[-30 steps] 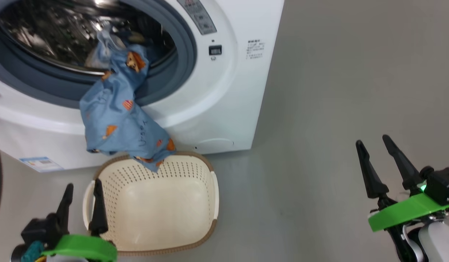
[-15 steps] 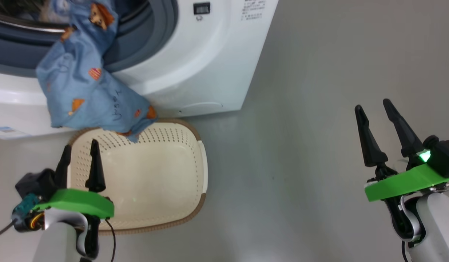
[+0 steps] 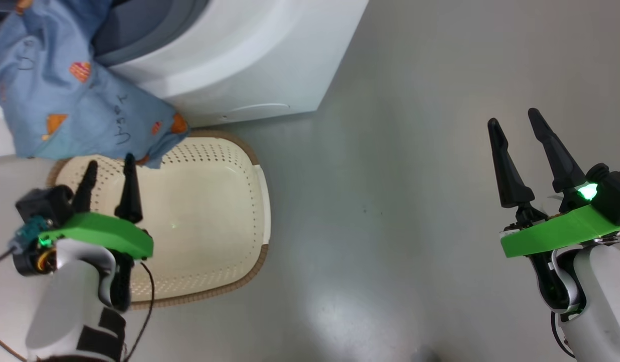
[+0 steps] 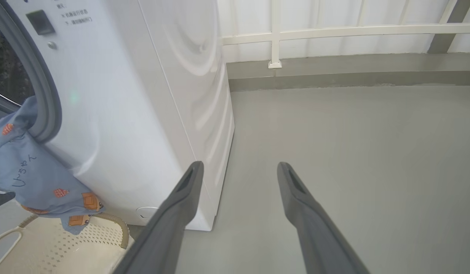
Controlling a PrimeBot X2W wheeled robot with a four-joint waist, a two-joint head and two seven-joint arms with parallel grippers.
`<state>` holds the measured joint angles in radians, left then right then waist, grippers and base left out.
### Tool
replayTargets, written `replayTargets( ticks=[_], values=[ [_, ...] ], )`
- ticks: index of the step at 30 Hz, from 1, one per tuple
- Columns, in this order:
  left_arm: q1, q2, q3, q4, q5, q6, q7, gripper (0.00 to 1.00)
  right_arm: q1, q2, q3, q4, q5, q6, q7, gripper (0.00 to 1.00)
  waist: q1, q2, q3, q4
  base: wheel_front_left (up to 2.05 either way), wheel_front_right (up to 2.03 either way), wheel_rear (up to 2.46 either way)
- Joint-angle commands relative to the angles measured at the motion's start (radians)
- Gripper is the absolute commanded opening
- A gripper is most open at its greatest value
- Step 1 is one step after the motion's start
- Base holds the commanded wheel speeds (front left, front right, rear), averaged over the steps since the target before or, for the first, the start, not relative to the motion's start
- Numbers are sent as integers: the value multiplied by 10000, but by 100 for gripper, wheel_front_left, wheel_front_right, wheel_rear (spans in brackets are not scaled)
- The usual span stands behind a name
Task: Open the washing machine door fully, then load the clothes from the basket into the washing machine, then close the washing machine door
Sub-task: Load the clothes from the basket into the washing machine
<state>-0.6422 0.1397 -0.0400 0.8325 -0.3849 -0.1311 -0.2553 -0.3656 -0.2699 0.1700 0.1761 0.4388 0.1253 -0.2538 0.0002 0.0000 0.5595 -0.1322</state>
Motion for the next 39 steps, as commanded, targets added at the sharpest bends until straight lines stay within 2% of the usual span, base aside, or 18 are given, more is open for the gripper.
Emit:
replayTargets(
  ticks=[1,16,17,18,19,21,31,39],
  values=[
    [-271,458,138,45,-143,4,-65,100,-18,-119,219,-236,-10,54,-80,100,-2,0,293,-215,0,0,0],
    [-1633,1041,-207,848,-835,4,-65,100,-334,-60,364,-351,-19,54,-80,100,-2,0,908,-570,0,0,0],
    [-1666,1062,-220,859,-872,4,-65,91,-345,-57,376,-351,-23,54,-80,100,-2,0,915,-583,0,0,0],
    [-1680,1082,-238,864,-901,4,-65,49,-354,-52,388,-347,-30,54,-80,100,-2,0,912,-595,0,0,0],
    [-1687,1100,-258,864,-921,4,-65,35,-361,-47,396,-340,-34,54,-80,100,-2,0,904,-605,0,0,0],
    [-1693,1116,-295,853,-961,4,-65,0,-367,-37,398,-328,-39,54,-80,100,-2,0,888,-611,0,0,0],
    [-1296,1165,99,323,-905,4,-65,0,-342,9,335,-262,-42,54,-80,100,-2,0,578,-467,0,0,0],
    [-489,936,938,-1100,-229,4,-65,0,-215,72,305,-230,-55,54,-80,100,-2,0,105,-208,0,0,0]
  ],
)
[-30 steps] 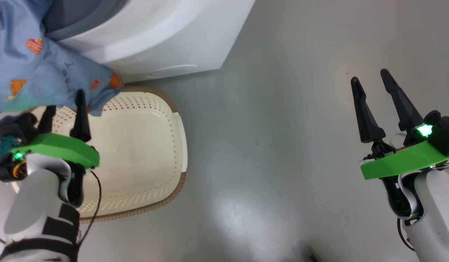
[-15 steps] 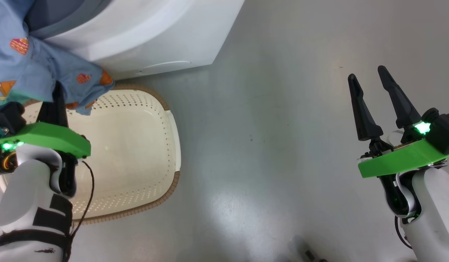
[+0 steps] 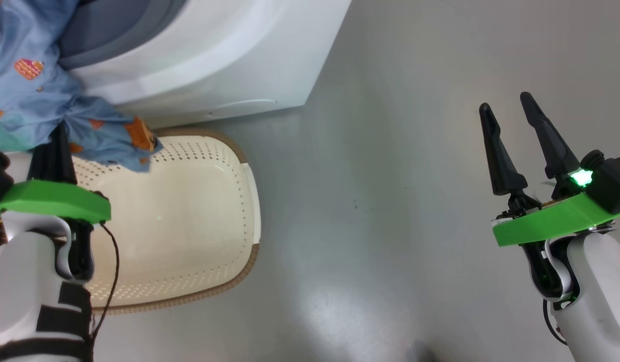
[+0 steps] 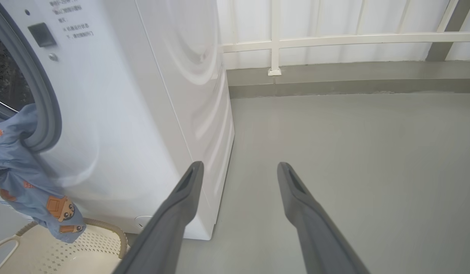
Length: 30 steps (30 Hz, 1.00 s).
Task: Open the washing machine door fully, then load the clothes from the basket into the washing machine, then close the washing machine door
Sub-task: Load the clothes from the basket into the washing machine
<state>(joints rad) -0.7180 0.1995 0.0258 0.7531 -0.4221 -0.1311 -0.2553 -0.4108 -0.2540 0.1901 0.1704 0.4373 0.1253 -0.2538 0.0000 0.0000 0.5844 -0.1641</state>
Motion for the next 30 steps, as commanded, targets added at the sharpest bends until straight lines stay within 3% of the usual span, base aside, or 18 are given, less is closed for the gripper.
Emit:
replayTargets(
  ticks=[1,18,24,30],
  values=[
    [370,292,371,-531,253,4,-65,0,258,-87,95,-168,-37,54,-80,100,0,0,-203,146,0,0,0],
    [850,-71,1390,-3194,1498,4,-65,0,464,126,136,-45,-1,54,-80,100,0,0,-971,345,0,0,0],
    [282,106,1308,-3221,1632,4,-65,0,537,237,145,-30,17,54,-80,100,0,0,-1115,262,0,0,0],
    [-866,367,1055,-2289,1722,4,-65,0,539,293,158,-47,51,54,-80,100,0,0,-1028,133,0,0,0]
  ],
)
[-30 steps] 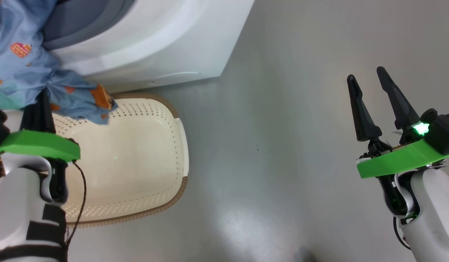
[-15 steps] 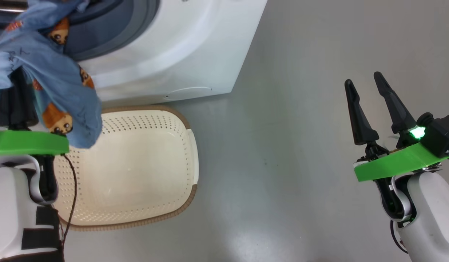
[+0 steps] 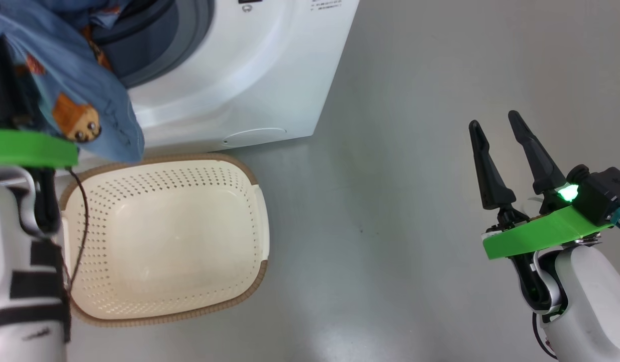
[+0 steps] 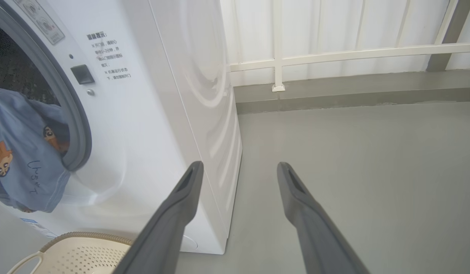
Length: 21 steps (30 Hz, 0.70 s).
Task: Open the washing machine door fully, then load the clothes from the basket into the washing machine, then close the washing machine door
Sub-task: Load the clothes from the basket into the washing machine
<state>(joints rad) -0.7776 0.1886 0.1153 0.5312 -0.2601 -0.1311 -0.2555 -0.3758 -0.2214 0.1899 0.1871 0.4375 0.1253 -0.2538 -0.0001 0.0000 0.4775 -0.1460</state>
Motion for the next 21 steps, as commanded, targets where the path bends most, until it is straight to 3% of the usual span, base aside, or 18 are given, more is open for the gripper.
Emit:
replayTargets(
  ticks=[1,12,21],
  values=[
    [-505,522,127,136,109,4,-63,0,180,-27,165,-211,54,54,-80,100,1,0,59,-76,0,0,0],
    [-3134,1270,-299,1999,485,4,-63,0,98,74,295,-192,99,54,-80,100,1,0,239,-533,0,0,0],
    [-4043,1512,-438,1866,906,4,-63,0,-40,155,367,-226,121,54,-80,100,1,0,571,-799,0,0,0]
  ],
)
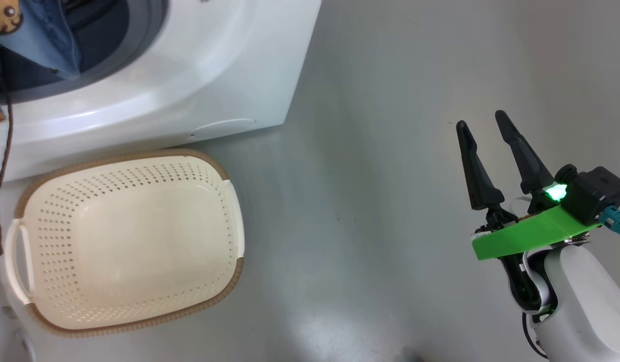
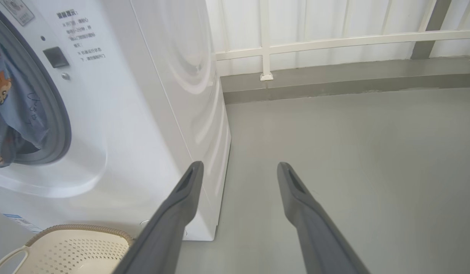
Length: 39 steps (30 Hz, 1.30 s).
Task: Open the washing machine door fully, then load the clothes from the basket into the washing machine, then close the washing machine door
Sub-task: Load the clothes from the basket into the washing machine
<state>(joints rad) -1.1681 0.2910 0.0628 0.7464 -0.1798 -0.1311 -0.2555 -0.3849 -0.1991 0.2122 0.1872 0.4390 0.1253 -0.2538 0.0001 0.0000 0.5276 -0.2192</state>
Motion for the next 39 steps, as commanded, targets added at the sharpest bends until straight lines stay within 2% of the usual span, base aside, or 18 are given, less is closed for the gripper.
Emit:
replayTargets(
  ticks=[1,12,18,25,34,39],
  values=[
    [-142,500,67,-321,145,4,-63,0,45,-64,142,-235,109,54,-80,100,-1,0,121,-89,0,0,0],
    [-298,590,-164,1366,394,4,-63,0,-38,-38,199,-264,112,54,-80,100,-1,0,466,-163,0,0,0],
    [-1342,796,-745,3227,575,4,77,0,-102,-90,252,-323,118,54,-80,100,-1,0,656,-152,0,0,0],
    [-2435,973,-1135,4473,698,10,508,0,-175,-76,319,-378,125,54,-80,100,-1,0,925,-218,0,0,0],
    [-3055,1150,-1413,5068,782,71,662,0,-283,-59,390,-407,132,54,-80,100,-1,0,1199,-401,0,0,0],
    [-3344,1209,-1659,4622,945,132,60,0,-347,-40,421,-439,149,54,-80,100,-1,0,1350,-499,0,0,0]
  ],
)
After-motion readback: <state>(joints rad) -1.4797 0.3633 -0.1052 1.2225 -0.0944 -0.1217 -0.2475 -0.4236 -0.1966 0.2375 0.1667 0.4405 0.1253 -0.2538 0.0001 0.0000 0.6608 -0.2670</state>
